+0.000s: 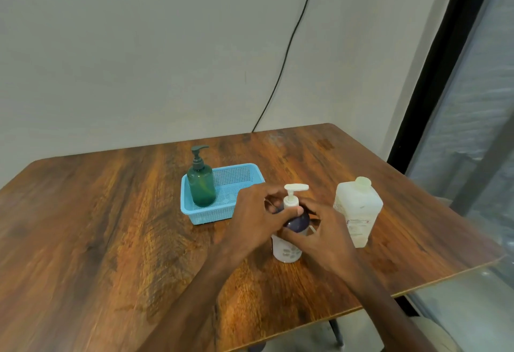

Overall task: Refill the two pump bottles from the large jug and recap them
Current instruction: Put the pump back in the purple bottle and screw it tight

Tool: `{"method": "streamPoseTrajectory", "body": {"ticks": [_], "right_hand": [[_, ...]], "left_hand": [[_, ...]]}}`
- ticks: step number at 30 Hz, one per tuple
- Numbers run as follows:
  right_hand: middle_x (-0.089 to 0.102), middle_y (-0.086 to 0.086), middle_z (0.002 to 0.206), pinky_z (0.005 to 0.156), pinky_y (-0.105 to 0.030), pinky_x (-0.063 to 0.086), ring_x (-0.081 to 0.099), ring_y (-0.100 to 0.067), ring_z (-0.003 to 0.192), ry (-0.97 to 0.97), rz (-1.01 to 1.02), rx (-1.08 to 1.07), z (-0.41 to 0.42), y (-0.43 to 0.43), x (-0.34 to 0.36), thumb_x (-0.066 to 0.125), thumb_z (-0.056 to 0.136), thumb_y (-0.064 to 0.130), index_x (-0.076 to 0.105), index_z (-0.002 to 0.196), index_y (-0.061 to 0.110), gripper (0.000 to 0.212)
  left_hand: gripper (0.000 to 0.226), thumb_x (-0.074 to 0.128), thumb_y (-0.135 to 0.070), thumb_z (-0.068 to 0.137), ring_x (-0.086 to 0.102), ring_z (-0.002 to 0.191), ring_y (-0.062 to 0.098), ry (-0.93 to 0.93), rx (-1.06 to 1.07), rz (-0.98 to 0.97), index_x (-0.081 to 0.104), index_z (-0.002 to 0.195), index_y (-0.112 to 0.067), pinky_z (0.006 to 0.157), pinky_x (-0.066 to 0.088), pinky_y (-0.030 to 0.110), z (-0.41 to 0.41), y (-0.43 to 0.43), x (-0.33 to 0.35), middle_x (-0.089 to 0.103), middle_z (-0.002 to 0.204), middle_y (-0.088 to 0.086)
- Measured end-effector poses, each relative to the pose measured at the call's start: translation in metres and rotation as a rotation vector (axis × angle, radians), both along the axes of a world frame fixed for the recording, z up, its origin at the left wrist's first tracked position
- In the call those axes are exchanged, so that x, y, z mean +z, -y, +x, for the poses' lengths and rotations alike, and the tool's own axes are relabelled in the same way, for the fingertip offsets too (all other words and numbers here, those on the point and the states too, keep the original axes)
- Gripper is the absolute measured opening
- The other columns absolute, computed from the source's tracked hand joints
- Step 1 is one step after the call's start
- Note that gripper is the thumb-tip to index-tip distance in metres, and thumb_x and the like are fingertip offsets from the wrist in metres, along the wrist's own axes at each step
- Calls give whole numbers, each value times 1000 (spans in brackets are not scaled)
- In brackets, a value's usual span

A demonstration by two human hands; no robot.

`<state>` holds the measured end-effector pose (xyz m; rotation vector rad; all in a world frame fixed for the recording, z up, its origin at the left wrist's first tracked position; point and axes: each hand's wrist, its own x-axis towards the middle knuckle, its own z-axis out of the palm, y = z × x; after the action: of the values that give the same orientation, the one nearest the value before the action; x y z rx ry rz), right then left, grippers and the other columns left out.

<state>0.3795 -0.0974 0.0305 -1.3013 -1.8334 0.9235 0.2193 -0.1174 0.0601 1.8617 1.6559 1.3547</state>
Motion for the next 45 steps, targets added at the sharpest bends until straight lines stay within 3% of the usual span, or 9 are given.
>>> {"method": "streamPoseTrajectory", "body": {"ticks": [4, 9, 16, 21, 24, 27, 32, 41, 45], "right_hand": [[57, 32, 107, 88, -9, 43, 60, 6, 94, 5, 61, 16, 5, 3, 10, 90, 68, 44, 55, 107, 46, 53], [54, 30, 106, 74, -5, 40, 55, 10, 86, -24, 48, 6, 5, 3, 8, 90, 68, 42, 51, 108, 47, 56], [54, 43, 91, 63, 3, 42, 59, 23, 87, -54, 85, 29, 6, 5, 8, 91, 68, 35, 54, 96, 52, 49], [55, 44, 97, 72, -2, 44, 63, 12, 90, -77, 136, 7, 6, 3, 1, 89, 73, 33, 57, 106, 52, 50], [60, 38, 99, 81, -10, 48, 65, 4, 91, -66, 148, 3, 8, 0, -4, 86, 78, 30, 60, 108, 49, 44], [69, 23, 115, 87, -17, 54, 67, -1, 101, -75, 116, 15, 9, -2, -6, 89, 72, 37, 67, 119, 36, 52], [59, 38, 104, 79, -7, 47, 64, 9, 93, -80, 101, 27, 9, -2, -7, 89, 69, 43, 58, 108, 51, 50], [56, 49, 77, 68, -2, 43, 59, 22, 85, -71, 124, 4, 9, -2, -9, 81, 83, 21, 57, 91, 54, 42], [59, 40, 102, 74, -3, 46, 62, 13, 91, -69, 112, 20, 10, -4, -11, 86, 74, 40, 61, 114, 45, 48]], "left_hand": [[36, 94, -41, 72, 68, 82, -3, 16, 24, 46, 82, 101, -23, 68, 51, 9, 0, -1, 8, 75, 86, -16], [28, 95, -31, 73, 66, 73, -9, -19, -47, -12, 82, 97, -23, 65, 47, 7, -2, -1, 6, 72, 76, -19], [33, 87, -22, 74, 72, 95, -2, -78, -120, -68, 81, 105, -27, 86, 61, 28, -8, -1, 9, 78, 98, -16], [36, 75, -28, 78, 71, 102, 3, -5, -85, -40, 77, 114, -24, 89, 60, 33, 8, 8, -3, 78, 105, -13], [39, 86, -39, 81, 61, 103, -8, 60, -11, -5, 72, 116, -29, 87, 50, 12, 22, 14, -14, 68, 103, -27], [50, 87, -54, 76, 59, 105, -4, 102, 114, 42, 67, 120, -41, 85, 48, 13, 23, 7, -19, 64, 105, -28], [51, 91, -27, 76, 69, 102, -6, 188, 1, 13, 70, 122, -34, 80, 48, 5, 6, 9, -12, 78, 99, -18], [69, 79, -49, 83, 51, 130, 9, 56, 39, 21, 53, 145, -34, 109, 46, 32, 33, 3, -31, 59, 136, -12], [72, 86, -56, 76, 47, 125, 1, 114, 109, 2, 55, 138, -39, 95, 34, 6, 25, -1, -26, 59, 130, -20]]}}
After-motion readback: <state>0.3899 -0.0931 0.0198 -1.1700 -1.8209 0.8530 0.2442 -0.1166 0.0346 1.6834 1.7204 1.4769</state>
